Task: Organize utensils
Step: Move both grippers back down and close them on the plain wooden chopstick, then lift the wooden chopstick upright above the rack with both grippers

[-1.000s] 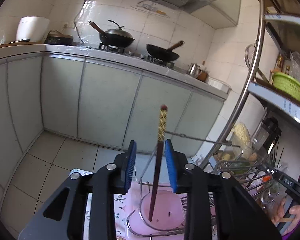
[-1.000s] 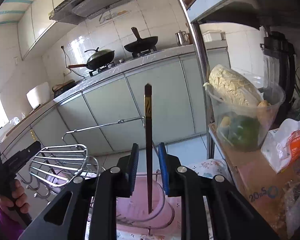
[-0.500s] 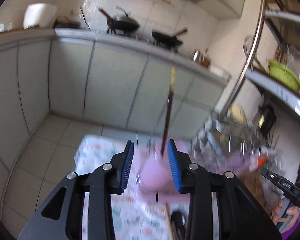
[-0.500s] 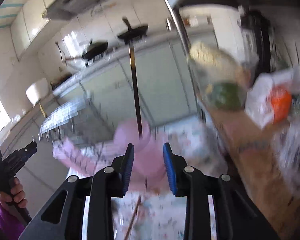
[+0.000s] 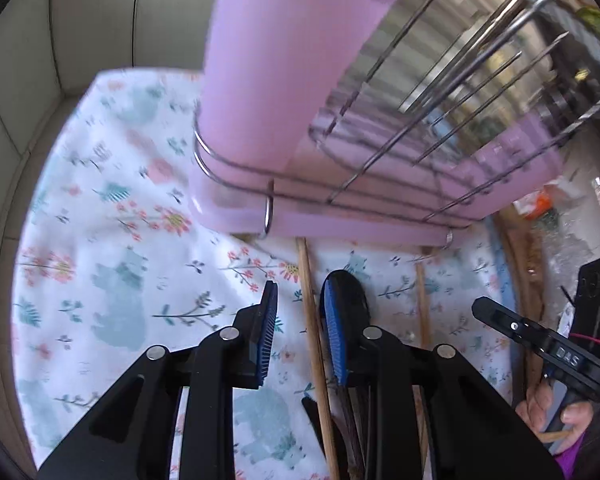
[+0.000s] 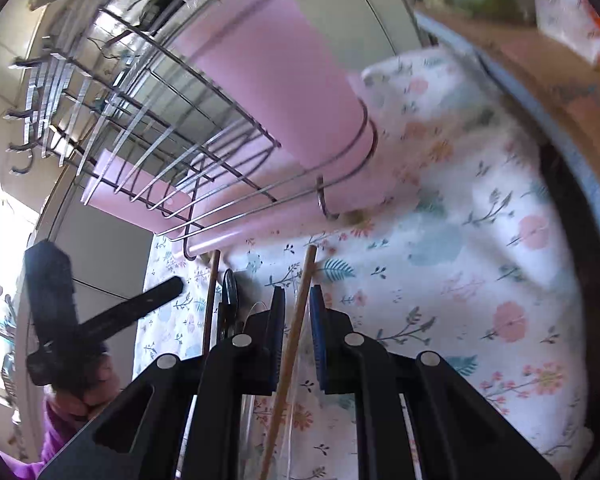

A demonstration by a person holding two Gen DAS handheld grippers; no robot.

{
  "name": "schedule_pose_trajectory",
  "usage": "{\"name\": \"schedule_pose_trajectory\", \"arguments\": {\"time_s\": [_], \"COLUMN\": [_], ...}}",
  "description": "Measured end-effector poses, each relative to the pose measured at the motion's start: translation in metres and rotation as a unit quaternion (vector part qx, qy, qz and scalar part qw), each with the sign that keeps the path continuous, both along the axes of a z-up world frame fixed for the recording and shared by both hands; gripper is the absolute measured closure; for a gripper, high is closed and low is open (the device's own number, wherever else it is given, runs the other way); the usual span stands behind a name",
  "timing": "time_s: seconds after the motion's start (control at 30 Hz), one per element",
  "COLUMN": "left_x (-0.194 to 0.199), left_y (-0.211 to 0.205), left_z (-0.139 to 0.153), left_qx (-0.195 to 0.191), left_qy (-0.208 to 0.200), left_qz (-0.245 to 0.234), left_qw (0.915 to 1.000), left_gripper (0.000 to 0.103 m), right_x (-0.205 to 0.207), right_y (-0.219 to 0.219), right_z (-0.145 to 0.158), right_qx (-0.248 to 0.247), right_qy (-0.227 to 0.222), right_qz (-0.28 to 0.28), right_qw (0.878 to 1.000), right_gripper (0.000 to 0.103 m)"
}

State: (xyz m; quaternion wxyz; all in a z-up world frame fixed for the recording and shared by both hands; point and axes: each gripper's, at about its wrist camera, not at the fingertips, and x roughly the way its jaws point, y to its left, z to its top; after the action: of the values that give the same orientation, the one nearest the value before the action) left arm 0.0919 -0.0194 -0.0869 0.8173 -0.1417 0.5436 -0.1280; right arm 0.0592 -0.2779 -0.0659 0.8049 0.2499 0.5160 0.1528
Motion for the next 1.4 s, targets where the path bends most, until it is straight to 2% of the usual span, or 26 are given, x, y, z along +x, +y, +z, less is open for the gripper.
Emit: {"name": "schedule_pose_trajectory", "arguments": {"time_s": [0.17, 0.23, 0.27, 0.47, 0.53, 0.67, 1.0, 1.1, 1.17, 1.4], "left_x": [0.01, 0.011, 0.011, -0.001, -0.009, -0.019, -0.041, -0.041, -0.041, -0.029], "left_y": [-0.016, -0.02, -0.02, -0.008, -0.003, 0.008, 0.039, 0.039, 0.036, 0.039], "left_z": [-0.016, -0.018, -0.018, -0.013, -0.008, -0.001, 0.027, 0.034, 0.034, -0.001], "left_qx": [0.044, 0.058, 0.059, 0.028, 0.019, 0.005, -0.025, -0.025, -0.025, 0.037], "left_qy": [0.015, 0.015, 0.014, 0.013, 0.009, -0.003, -0.047, -0.062, -0.066, 0.0], "left_qz": [-0.004, -0.005, -0.004, -0.002, -0.002, 0.0, 0.017, 0.02, 0.017, 0.027], "left_qw": [0.9989, 0.9982, 0.9981, 0.9995, 0.9998, 1.0, 0.9985, 0.9975, 0.9974, 0.9989], "left_gripper": [0.079, 0.084, 0.096, 0.097, 0.097, 0.097, 0.097, 0.097, 0.097, 0.097], "right_x": [0.016, 0.022, 0.025, 0.036, 0.037, 0.034, 0.004, -0.001, 0.0, 0.013], "right_y": [0.006, 0.011, 0.014, 0.028, 0.031, 0.03, 0.011, 0.01, 0.009, 0.015], "right_z": [-0.012, -0.017, -0.02, -0.038, -0.045, -0.047, -0.008, 0.001, 0.002, -0.02], "right_qx": [-0.004, -0.01, -0.011, -0.023, -0.023, -0.009, 0.016, 0.01, -0.004, -0.055], "right_qy": [0.025, 0.035, 0.04, 0.066, 0.074, 0.062, -0.023, -0.048, -0.048, 0.017], "right_qz": [0.005, 0.007, 0.007, 0.012, 0.009, 0.0, -0.013, -0.019, -0.017, -0.003], "right_qw": [1.0, 0.999, 0.999, 0.997, 0.997, 0.998, 1.0, 0.999, 0.999, 0.998], "right_gripper": [0.088, 0.088, 0.088, 0.088, 0.094, 0.096, 0.096, 0.096, 0.096, 0.096]}}
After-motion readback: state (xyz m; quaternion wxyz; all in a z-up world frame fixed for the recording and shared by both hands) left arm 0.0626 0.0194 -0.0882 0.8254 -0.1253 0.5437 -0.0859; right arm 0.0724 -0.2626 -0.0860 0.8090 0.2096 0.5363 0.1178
